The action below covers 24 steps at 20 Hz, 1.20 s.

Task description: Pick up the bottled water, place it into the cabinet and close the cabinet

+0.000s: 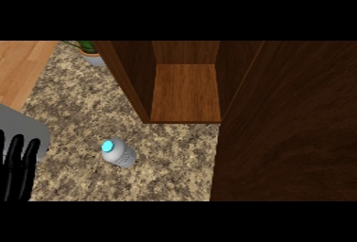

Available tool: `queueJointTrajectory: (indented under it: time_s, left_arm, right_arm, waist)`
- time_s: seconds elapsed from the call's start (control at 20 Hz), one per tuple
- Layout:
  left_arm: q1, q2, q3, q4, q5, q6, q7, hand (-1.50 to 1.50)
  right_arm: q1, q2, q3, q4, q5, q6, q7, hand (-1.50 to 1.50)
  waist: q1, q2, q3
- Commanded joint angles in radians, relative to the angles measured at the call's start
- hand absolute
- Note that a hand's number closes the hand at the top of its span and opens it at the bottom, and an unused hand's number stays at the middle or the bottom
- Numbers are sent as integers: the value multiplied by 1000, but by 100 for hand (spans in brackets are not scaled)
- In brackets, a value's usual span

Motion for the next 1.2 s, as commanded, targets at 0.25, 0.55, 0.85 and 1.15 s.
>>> queueJointTrajectory:
  time_s: [0.25,0.55,0.85,1.15]
  left_arm:
    - [142,6,-110,-83,-69,37,41,-150]
    - [142,36,-83,14,-73,33,-4,-150]
    - [20,14,-31,204,-68,45,-37,-150]
    - [-38,1,65,309,21,42,-50,-150]
  right_arm:
    - [29,36,82,-58,60,-28,49,-150]
    - [57,45,174,-106,138,-57,68,-150]
    - [-46,58,232,-154,193,-120,214,-150]
    - [-19,39,230,-59,179,-112,93,-150]
  waist:
    - [2,1,0]
    - [-1,0,0]
    - [-5,2,-1]
    - [-5,2,0]
